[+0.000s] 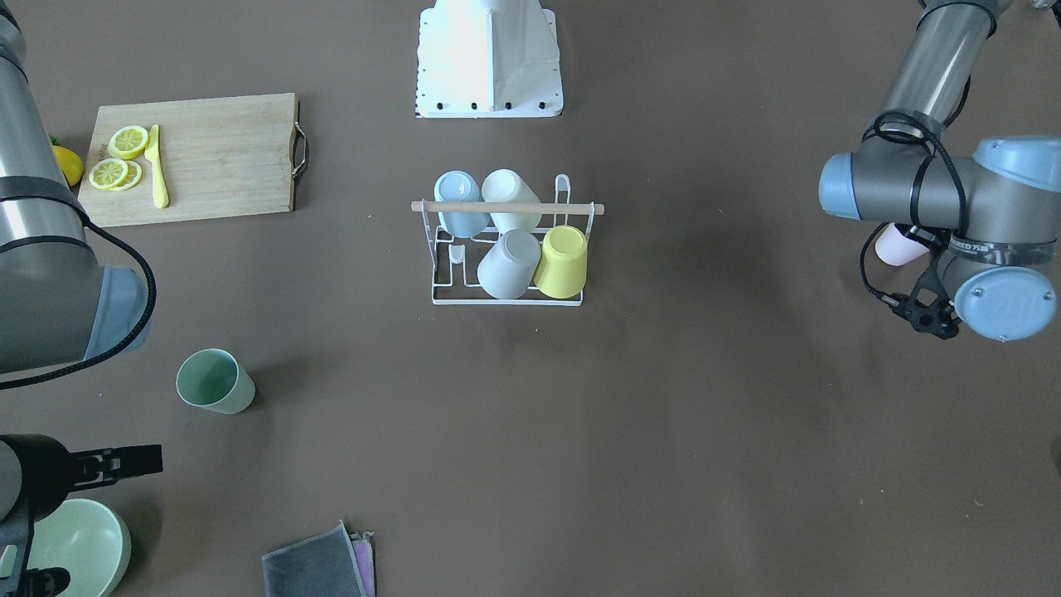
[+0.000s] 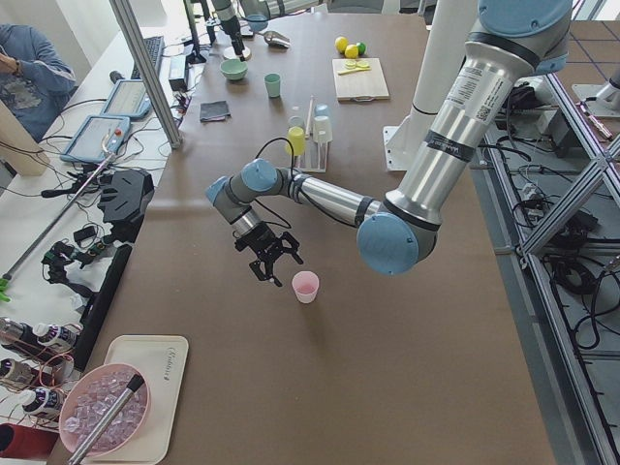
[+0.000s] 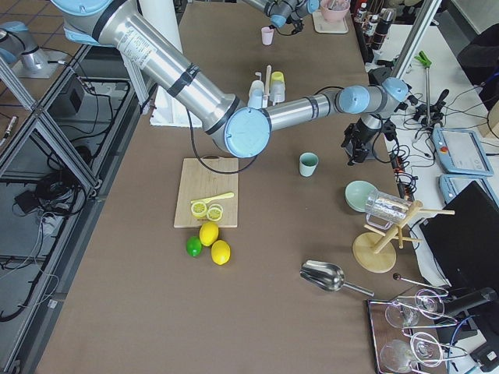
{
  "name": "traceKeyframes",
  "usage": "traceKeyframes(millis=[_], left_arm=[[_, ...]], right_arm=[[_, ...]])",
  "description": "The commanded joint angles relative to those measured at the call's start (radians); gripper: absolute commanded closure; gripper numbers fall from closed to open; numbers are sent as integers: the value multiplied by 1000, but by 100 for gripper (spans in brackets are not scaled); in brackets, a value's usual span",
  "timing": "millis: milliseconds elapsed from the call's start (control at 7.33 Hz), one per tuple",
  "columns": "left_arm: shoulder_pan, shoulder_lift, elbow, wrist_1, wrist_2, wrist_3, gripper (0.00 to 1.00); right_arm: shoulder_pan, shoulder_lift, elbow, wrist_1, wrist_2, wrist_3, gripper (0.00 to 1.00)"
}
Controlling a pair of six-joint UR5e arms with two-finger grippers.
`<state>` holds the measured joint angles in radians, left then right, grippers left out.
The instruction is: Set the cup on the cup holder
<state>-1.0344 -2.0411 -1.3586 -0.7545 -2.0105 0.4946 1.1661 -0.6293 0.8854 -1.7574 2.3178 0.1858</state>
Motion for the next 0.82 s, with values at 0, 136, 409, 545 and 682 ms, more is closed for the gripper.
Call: traceKeyframes(millis=[0, 136, 409, 545, 682], left_arm=[[17, -62, 97, 1, 6, 2, 2], [61, -73, 113, 15, 9, -1, 2], [83, -76, 128, 15, 86, 1, 2], [94, -79, 133, 15, 138, 2, 2], [102, -77, 144, 14, 141, 1, 2]], right_arm=[[-17, 91, -159, 2, 0, -60, 0], [-34, 135, -213, 1, -3, -119, 0], [-57, 207, -364, 1, -24, -237, 0], [-71, 262, -455, -1, -52, -271, 0], [-85, 282, -511, -1, -73, -294, 0]])
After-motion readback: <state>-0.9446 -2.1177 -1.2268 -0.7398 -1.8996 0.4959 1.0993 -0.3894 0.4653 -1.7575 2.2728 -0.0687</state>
